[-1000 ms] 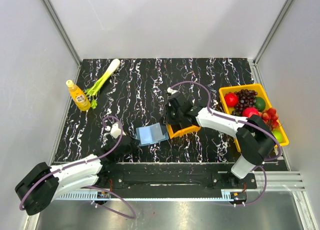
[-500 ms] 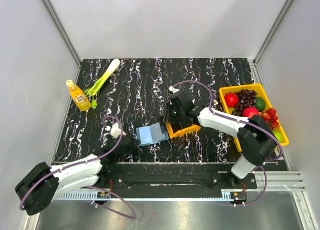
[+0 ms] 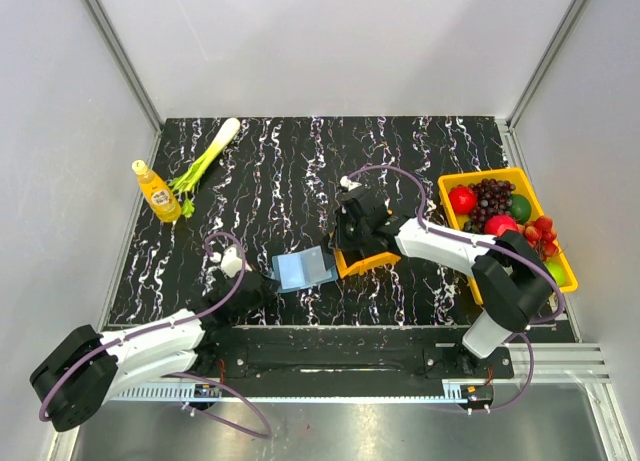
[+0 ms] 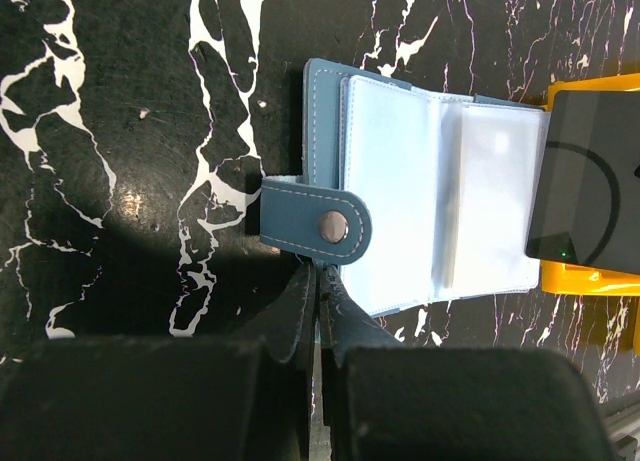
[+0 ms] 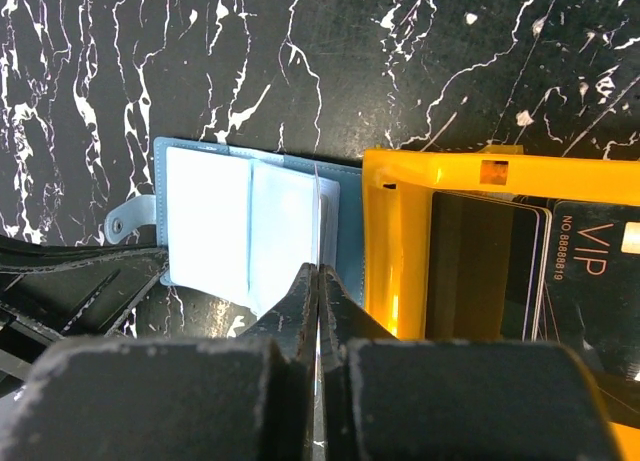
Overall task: Put the credit cards into the card holder
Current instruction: Insert the credit card into the card holder.
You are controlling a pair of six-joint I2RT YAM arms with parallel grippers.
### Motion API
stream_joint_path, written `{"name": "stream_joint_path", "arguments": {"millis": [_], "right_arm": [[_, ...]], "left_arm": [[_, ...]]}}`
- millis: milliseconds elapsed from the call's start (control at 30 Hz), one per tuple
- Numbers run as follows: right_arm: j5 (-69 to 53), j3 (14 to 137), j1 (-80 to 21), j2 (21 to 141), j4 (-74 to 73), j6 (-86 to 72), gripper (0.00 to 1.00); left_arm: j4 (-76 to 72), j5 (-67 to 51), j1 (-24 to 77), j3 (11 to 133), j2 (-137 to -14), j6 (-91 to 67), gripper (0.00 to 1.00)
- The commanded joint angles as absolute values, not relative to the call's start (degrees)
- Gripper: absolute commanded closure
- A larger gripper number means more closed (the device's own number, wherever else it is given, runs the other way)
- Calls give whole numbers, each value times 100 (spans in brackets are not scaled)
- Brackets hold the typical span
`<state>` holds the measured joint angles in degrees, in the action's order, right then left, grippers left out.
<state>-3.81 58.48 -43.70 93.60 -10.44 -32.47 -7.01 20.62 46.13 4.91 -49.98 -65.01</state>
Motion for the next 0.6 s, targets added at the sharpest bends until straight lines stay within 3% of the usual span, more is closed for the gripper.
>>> {"name": "stream_joint_path", "arguments": {"millis": [0,567], "right_arm": [[-79,5810,-4342,9220,-835,-3234,100],[-597,5528,-4350,9729,-282,-3498,100]], "left_arm": [[-791,2171,4614,615,-4975,-6478,100],[-914,2127,4614,642,-5133,-6460,100]]}}
